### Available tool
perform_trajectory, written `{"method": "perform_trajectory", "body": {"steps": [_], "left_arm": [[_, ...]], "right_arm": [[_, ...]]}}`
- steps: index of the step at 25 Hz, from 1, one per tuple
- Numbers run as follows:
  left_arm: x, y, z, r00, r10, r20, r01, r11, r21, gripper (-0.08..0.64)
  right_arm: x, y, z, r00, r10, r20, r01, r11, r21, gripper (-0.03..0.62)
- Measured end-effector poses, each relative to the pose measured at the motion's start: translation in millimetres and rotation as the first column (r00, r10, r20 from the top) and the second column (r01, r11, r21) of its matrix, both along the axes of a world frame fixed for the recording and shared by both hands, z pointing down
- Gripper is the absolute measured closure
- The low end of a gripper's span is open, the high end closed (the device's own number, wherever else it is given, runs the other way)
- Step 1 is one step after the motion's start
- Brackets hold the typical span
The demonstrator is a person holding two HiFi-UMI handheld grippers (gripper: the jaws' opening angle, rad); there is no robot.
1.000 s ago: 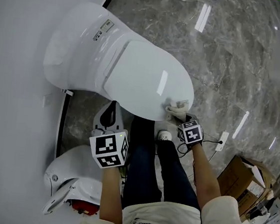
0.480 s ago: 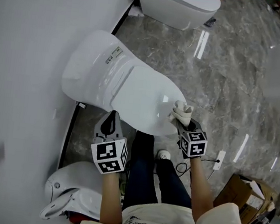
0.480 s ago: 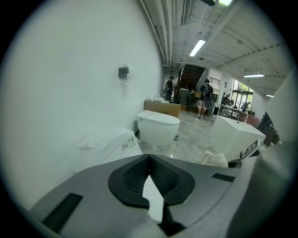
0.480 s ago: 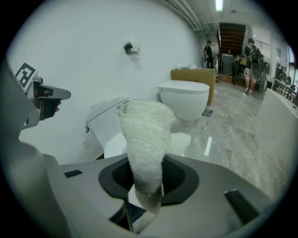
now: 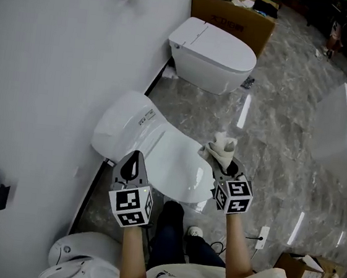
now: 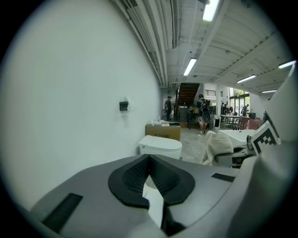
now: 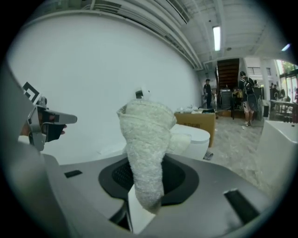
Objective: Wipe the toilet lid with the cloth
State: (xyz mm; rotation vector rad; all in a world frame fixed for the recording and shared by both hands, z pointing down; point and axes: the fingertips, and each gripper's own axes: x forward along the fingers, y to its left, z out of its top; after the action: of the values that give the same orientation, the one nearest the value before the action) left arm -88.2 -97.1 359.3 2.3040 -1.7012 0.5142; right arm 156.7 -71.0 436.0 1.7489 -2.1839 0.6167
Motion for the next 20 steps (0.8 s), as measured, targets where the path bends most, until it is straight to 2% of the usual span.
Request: {"method": "perform_trajectory", "body": {"steps": [5,11,20], "left_arm": [[1.0,10.3,-69.9,1.000,-0.018,-0.016,0.020,0.995,0.102,0.557],[-6.2,32.4,-140.9,0.998,-0.046,-0.032,0.052,0.975,0.216,0.557],[-23.2,64.1,-216.2,0.996,-0.076,-0.046,0.087,0.933,0.348,0.557]], "right_arm": [[-6.2,-8.9,-95.9,1.000,0.000,0.013,-0.002,0.987,0.163,0.482],[-25.6,2.6,-197.9,1.000,-0.031,0.002,0.028,0.941,0.338,0.482],[-54.4,27.1,-275.6,0.997,-0.075,0.005,0.064,0.879,0.472,0.482]]}}
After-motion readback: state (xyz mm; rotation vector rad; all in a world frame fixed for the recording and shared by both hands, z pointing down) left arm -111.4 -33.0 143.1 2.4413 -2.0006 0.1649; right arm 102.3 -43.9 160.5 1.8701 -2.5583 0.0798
